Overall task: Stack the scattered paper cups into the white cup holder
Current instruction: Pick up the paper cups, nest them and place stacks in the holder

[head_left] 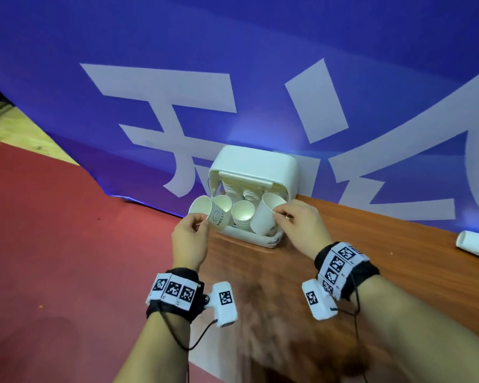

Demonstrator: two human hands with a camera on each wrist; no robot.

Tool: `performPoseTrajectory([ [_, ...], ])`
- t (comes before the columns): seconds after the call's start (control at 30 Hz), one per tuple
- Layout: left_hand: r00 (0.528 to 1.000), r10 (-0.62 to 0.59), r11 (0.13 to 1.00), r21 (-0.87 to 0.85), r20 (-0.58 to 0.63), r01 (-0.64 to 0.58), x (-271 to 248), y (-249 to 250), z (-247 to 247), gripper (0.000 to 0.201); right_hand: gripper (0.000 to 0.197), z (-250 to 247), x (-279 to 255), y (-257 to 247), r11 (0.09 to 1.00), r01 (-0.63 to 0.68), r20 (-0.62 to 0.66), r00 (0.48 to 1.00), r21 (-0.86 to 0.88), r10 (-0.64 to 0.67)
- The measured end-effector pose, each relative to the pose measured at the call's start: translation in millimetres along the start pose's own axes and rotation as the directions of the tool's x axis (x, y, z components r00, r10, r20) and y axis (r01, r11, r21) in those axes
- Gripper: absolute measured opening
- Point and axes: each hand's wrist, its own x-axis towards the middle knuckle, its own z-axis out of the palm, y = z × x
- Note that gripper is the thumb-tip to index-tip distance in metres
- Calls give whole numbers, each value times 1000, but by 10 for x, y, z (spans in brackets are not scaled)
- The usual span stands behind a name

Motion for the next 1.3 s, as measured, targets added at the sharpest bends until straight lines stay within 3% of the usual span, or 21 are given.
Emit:
performPoseTrajectory([
  [0.33, 971, 86, 996, 18, 222, -92, 914, -261, 94, 6, 14, 534, 489, -168, 992, -4, 21, 1000, -123, 7],
  [0.57, 923, 190, 970, 81, 336, -229, 1177, -463, 247, 6, 10, 875, 670, -79, 970, -14, 40, 999, -242, 25],
  [0.8, 870, 235, 931, 158, 432, -330, 1317, -701, 432, 9, 13, 1102, 783, 6, 925, 19, 179, 982, -379, 53],
  [1.0, 854, 166, 938, 189, 492, -292, 1392, -864, 515, 8, 12, 1229, 878, -9, 906, 39, 206, 977, -423, 54],
  [1.2, 841, 180, 944, 151, 510, -294, 1407, -948, 553, 8, 26, 1315, 886, -21, 905, 28, 166, 985, -424, 48],
  [1.3, 839, 167, 949, 145, 518, -279, 1412, -977, 564, 8, 22, 1322, 884, -1, 909, 21, 145, 989, -416, 43],
])
